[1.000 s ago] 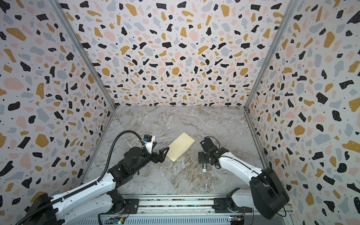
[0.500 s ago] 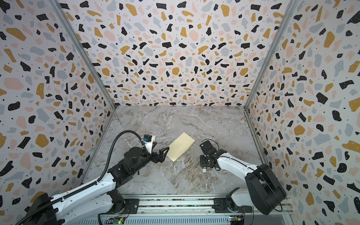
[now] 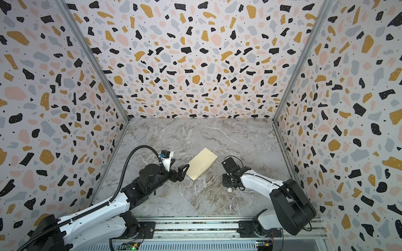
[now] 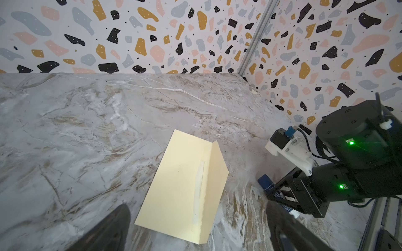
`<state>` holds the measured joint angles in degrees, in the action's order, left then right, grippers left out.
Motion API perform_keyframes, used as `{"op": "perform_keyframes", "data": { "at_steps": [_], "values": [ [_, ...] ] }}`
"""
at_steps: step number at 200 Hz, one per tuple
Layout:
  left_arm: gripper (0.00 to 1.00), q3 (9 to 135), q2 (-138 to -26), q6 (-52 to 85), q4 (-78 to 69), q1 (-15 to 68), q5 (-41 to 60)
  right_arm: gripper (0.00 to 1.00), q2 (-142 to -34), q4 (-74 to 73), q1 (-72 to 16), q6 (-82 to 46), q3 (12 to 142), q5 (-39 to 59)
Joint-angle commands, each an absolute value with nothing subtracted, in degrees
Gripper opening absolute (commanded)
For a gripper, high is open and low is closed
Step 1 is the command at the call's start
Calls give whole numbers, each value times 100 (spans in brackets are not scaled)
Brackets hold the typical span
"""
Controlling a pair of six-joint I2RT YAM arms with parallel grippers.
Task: Place the letter into the envelope and seal it
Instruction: 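Close the right gripper on the blue glue stick and lift it, then carry the glue stick toward the left gripper while the left gripper reaches to meet it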
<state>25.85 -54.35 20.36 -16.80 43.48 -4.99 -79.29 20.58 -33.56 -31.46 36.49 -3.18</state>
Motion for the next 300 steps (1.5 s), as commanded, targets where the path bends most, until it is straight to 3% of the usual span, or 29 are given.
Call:
{"op": "perform_keyframes", "data": {
  "at_steps": [1, 84, 153, 226, 300],
  "values": [
    [98, 2566, -5447, 2050, -1951, 4370, -466, 21, -8051, 2201, -3384, -3094, 3647, -398],
    [98, 2586, -5283, 2081, -2214, 4371, -12, 12, -6964, 1814, -3370, -2718, 4171, 211],
    [94, 2678, -5003, 2262, -2842, 4402, 1000, 3, -5397, -356, -3317, -2817, 3884, 1406],
    [90, 2840, -5586, 2575, -3489, 5164, 643, 0, -5335, -1874, -3373, -3881, 3570, 1977],
    [78, 3332, -6379, 3129, -3867, 5440, 736, 0, -5336, -2114, -3802, -4064, 3378, 1442]
  ]
}}
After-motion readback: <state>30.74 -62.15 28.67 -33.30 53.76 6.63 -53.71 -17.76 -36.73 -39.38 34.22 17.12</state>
